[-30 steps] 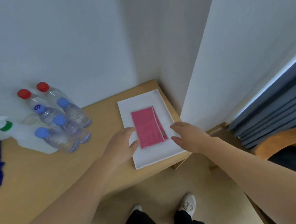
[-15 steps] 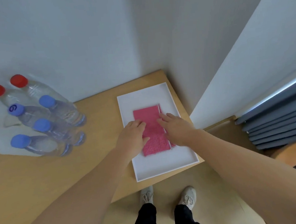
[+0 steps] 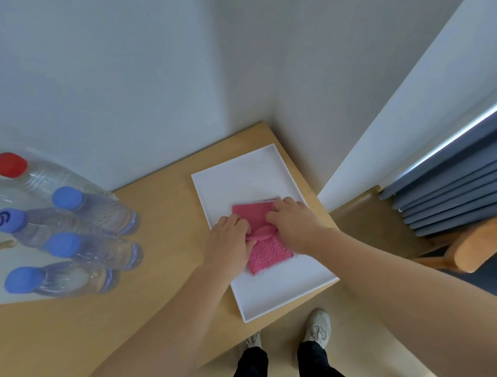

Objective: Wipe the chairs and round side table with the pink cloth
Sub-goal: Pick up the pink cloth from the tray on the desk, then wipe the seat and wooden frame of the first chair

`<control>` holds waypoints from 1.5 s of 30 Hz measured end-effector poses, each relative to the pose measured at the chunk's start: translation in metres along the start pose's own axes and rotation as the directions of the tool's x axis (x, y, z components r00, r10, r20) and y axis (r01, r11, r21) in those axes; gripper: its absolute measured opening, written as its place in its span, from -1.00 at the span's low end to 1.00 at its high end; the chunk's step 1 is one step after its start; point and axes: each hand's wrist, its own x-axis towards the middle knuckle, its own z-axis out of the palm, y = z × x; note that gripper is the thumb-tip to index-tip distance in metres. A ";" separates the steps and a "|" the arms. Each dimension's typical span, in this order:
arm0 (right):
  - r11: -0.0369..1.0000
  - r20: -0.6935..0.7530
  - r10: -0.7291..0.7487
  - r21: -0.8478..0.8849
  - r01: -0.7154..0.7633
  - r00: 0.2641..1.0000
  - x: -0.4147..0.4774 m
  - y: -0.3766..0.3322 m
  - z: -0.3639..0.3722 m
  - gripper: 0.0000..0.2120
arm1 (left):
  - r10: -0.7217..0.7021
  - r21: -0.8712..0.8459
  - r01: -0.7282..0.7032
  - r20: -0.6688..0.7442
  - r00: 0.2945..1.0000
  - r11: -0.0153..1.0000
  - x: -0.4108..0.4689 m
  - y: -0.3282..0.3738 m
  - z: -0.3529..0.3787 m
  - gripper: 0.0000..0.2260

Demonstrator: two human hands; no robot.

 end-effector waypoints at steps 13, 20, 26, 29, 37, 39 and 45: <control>0.674 -0.119 0.490 0.680 -0.289 0.864 -0.134 0.010 -0.064 -0.78 | 0.321 -0.495 -0.214 0.142 0.936 0.842 0.014 0.077 -0.074 -0.94; 0.545 -0.192 0.731 0.742 -0.391 0.655 -0.234 0.010 -0.056 -0.86 | 0.656 -0.507 -0.510 0.157 0.738 0.695 0.015 0.162 -0.065 -0.93; 0.388 -0.199 0.857 0.856 -0.341 0.475 -0.307 0.014 -0.040 -0.88 | 0.780 -0.504 -0.629 0.160 0.606 0.592 -0.004 0.232 -0.043 -0.94; 0.351 -0.172 0.886 0.856 -0.379 0.431 -0.340 0.024 -0.020 -0.91 | 0.808 -0.485 -0.658 0.217 0.548 0.577 -0.015 0.262 -0.025 -0.91; 0.395 -0.188 0.887 0.781 -0.484 0.421 -0.440 0.074 0.037 -0.87 | 0.797 -0.411 -0.683 0.331 0.504 0.603 -0.049 0.347 0.041 -0.91; 0.392 -0.183 0.889 0.778 -0.491 0.419 -0.465 0.092 0.051 -0.84 | 0.785 -0.390 -0.683 0.353 0.509 0.618 -0.058 0.371 0.056 -0.89; 0.367 -0.179 0.899 0.807 -0.463 0.400 -0.518 0.141 0.083 -0.86 | 0.768 -0.358 -0.690 0.421 0.482 0.629 -0.067 0.437 0.091 -0.86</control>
